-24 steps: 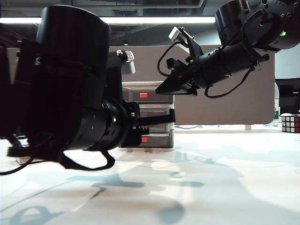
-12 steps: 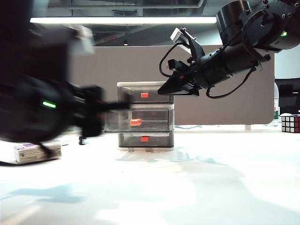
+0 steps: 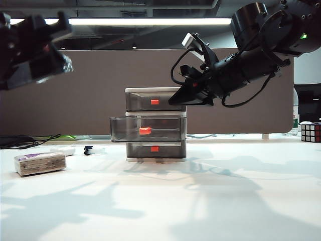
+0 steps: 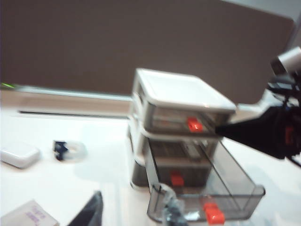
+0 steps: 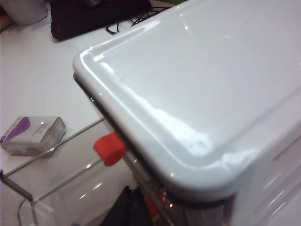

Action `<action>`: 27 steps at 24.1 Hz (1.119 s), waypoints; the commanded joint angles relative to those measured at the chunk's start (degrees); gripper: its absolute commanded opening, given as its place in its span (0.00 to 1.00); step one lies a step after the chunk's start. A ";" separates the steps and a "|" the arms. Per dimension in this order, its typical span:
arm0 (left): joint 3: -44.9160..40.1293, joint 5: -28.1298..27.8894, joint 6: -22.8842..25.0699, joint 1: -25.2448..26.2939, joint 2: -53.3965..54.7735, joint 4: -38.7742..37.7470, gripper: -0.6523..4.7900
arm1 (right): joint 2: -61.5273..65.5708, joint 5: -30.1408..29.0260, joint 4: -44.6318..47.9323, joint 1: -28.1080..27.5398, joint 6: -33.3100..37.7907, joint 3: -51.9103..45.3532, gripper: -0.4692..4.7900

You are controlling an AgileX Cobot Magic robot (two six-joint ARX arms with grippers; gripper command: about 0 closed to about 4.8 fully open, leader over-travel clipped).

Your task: Open the second layer of the drawer on the table, pick up a pack of napkins on the table and put it in, and finally close the drawer.

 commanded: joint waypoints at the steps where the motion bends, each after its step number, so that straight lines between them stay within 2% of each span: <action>1: 0.59 20.20 -5.55 12.55 -3.58 -12.41 0.35 | -0.20 -0.35 -0.50 0.04 0.13 0.42 0.08; 2: 2.19 32.74 -8.26 21.03 -4.09 -19.28 0.33 | -0.20 -0.37 -0.48 0.04 0.13 0.42 0.08; 3: 3.13 38.01 -8.50 24.87 -4.07 -22.27 0.33 | -0.20 -0.35 -0.48 0.04 0.13 0.42 0.08; 4: 5.38 47.21 -7.98 31.93 -4.02 -27.98 0.33 | -0.20 -0.35 -0.48 0.04 0.15 0.42 0.08; 6: 9.11 55.43 -4.96 40.68 -4.02 -35.28 0.33 | -0.20 -0.35 -0.48 0.04 0.15 0.42 0.08; 9: 12.37 58.29 -2.32 46.97 -3.98 -39.98 0.33 | -0.20 -0.35 -0.46 0.07 0.17 0.42 0.08; 11: 13.70 56.59 -2.21 50.01 -4.00 -41.00 0.33 | -0.20 -0.35 -0.48 0.13 0.17 0.39 0.08; 14: 13.79 51.17 -2.32 52.37 -4.09 -38.12 0.33 | -0.20 -0.37 -0.52 0.13 0.20 0.39 0.08; 17: 13.77 50.49 -4.00 53.29 -4.02 -38.03 0.33 | -0.20 -0.37 -0.72 0.13 0.37 0.39 0.08; 18: 13.75 50.49 -2.29 53.09 -3.76 -37.92 0.34 | -0.20 -0.37 -0.81 0.13 0.37 0.39 0.08; 20: 13.77 53.29 6.23 52.70 -2.27 -37.11 0.44 | -0.20 -0.37 -0.87 0.13 0.37 0.39 0.08; 21: 13.79 56.61 11.13 52.76 -1.27 -37.07 0.55 | -0.20 -0.37 -0.87 0.13 0.37 0.39 0.08; 22: 13.81 60.33 16.02 52.87 0.11 -37.09 0.71 | -0.20 -0.37 -0.90 0.13 0.37 0.39 0.08; 24: 14.43 64.26 21.09 52.50 4.50 -37.09 0.94 | -0.17 -0.35 -0.90 0.13 0.35 0.39 0.08; 27: 15.52 62.64 21.18 52.33 10.56 -34.97 0.94 | -0.17 -0.37 -1.33 0.13 0.35 0.39 0.08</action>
